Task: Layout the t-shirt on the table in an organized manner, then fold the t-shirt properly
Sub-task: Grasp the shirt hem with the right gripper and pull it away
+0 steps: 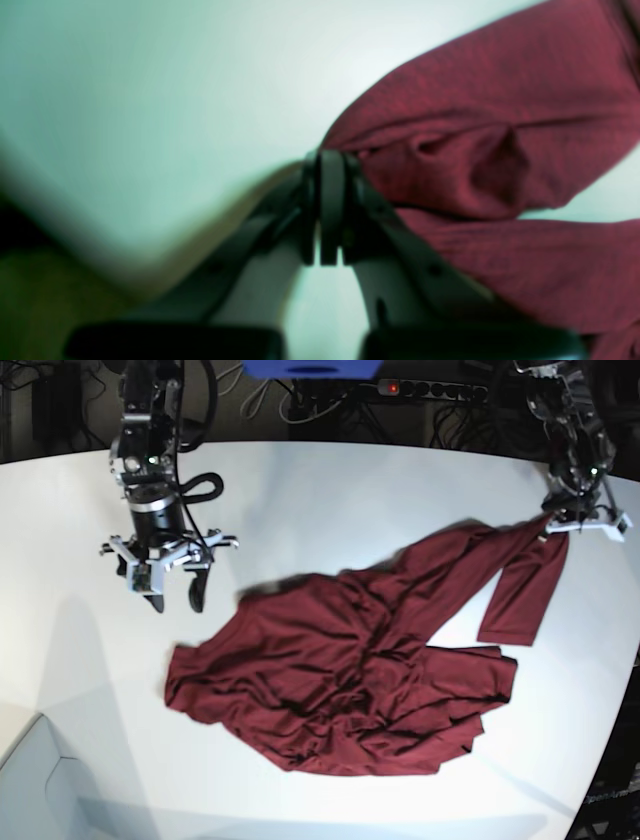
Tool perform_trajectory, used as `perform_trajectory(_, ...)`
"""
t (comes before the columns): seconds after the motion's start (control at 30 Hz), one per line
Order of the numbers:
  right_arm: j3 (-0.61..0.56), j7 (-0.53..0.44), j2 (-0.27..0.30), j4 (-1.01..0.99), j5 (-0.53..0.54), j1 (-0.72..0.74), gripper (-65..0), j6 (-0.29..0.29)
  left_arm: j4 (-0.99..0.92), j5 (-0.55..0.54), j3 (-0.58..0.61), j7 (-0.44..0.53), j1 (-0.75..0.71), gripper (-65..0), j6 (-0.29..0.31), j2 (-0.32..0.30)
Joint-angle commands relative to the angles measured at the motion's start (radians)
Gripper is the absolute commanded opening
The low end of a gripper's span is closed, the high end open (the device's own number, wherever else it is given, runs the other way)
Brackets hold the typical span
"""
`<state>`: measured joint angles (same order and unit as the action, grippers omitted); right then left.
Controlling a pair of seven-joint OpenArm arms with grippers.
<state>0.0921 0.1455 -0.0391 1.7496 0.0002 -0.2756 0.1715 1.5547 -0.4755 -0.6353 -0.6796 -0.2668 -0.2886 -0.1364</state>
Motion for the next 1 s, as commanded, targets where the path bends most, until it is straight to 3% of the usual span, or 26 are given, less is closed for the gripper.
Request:
perform_trajectory(0.0, 0.001, -0.031, -0.003, 0.020, 0.007, -0.007, -31.1, 0.004, 0.025, -0.019, -0.031, 0.001, 0.004, -64.8, -0.011, -0.002)
perform_trajectory(0.2, -0.076, -0.037, -0.017, 0.033, 0.007, -0.067, -31.1, 0.006, 0.025, -0.183, -0.159, -0.004, -0.006, -64.8, -0.011, 0.013)
perform_trajectory(0.53, -0.262, -0.028, -0.012, 0.071, 0.005, -0.113, -30.8, 0.006, 0.034, -0.484, -0.172, -0.004, -0.036, -63.3, -0.011, -0.001)
perform_trajectory(0.7, -0.257, -0.028, -0.011, -0.052, 0.005, -0.054, -31.0, 0.006, 0.057, -0.665, -0.176, -0.004, -0.065, -49.0, -0.013, -0.047)
perform_trajectory(0.83, -0.254, -0.036, -0.002, -0.145, 0.005, -0.007, -31.0, 0.006, 0.091, -0.751, -0.199, -0.004, -0.070, -38.0, -0.013, -0.076)
perform_trajectory(0.97, -0.251, -0.034, 0.011, -0.230, 0.005, 0.040, -31.0, 0.006, 0.123, -0.773, -0.246, 0.001, -0.042, -33.6, -0.013, -0.079)
